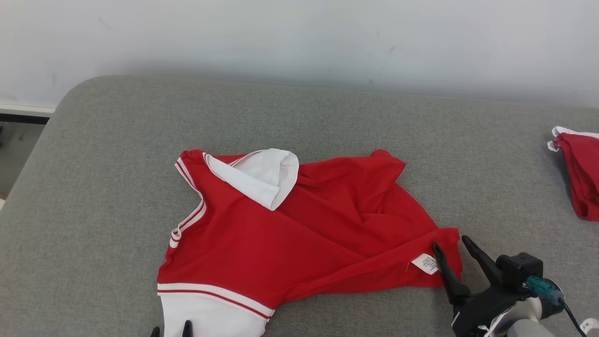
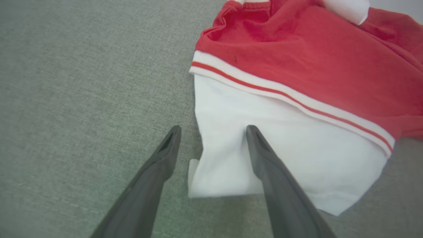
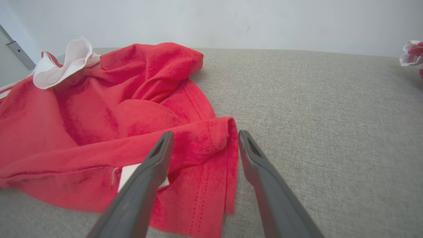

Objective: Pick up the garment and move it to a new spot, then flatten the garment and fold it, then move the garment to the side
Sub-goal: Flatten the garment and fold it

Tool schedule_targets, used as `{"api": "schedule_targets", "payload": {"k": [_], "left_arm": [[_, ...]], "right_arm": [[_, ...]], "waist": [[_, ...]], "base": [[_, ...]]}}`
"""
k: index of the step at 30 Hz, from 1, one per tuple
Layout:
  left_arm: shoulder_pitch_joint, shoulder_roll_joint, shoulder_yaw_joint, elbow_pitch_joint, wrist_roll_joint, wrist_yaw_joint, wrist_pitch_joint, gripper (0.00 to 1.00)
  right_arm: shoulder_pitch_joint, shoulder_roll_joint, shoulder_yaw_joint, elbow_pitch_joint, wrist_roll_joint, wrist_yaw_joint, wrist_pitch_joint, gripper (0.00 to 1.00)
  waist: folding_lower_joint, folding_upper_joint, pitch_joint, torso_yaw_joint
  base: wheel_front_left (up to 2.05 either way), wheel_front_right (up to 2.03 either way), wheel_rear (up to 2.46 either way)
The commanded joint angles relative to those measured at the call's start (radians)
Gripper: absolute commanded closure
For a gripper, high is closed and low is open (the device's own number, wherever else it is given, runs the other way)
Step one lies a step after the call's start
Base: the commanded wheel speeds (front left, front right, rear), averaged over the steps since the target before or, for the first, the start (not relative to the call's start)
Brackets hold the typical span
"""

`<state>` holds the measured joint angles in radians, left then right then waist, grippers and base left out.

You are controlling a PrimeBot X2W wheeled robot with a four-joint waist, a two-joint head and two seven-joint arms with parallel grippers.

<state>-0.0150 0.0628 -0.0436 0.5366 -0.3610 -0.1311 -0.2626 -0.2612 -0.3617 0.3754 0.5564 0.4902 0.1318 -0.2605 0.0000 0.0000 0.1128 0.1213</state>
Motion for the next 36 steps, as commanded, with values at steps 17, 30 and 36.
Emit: {"api": "schedule_targets", "payload": {"k": [17, 30, 36], "left_arm": [[0.003, 0.002, -0.026, -0.027, -0.124, 0.001, -0.004, 1.00], [0.093, 0.039, -0.023, -0.454, -0.240, 0.001, -0.004, 1.00], [-0.016, 0.095, -0.052, -0.506, -0.281, 0.001, 0.027, 1.00]], "right_arm": [[0.042, 0.017, -0.028, -0.029, 0.022, -0.002, -0.004, 1.00], [0.339, -0.047, -0.185, -0.468, 0.080, -0.002, 0.118, 1.00], [0.303, -0.040, -0.224, -0.571, 0.088, -0.002, 0.214, 1.00]], "waist": [[0.0000, 0.0000, 0.008, -0.005], [0.0000, 0.0000, 0.020, -0.049], [0.0000, 0.0000, 0.026, -0.059]], "base": [[0.00, 0.00, 0.00], [0.00, 0.00, 0.00], [0.00, 0.00, 0.00]]}}
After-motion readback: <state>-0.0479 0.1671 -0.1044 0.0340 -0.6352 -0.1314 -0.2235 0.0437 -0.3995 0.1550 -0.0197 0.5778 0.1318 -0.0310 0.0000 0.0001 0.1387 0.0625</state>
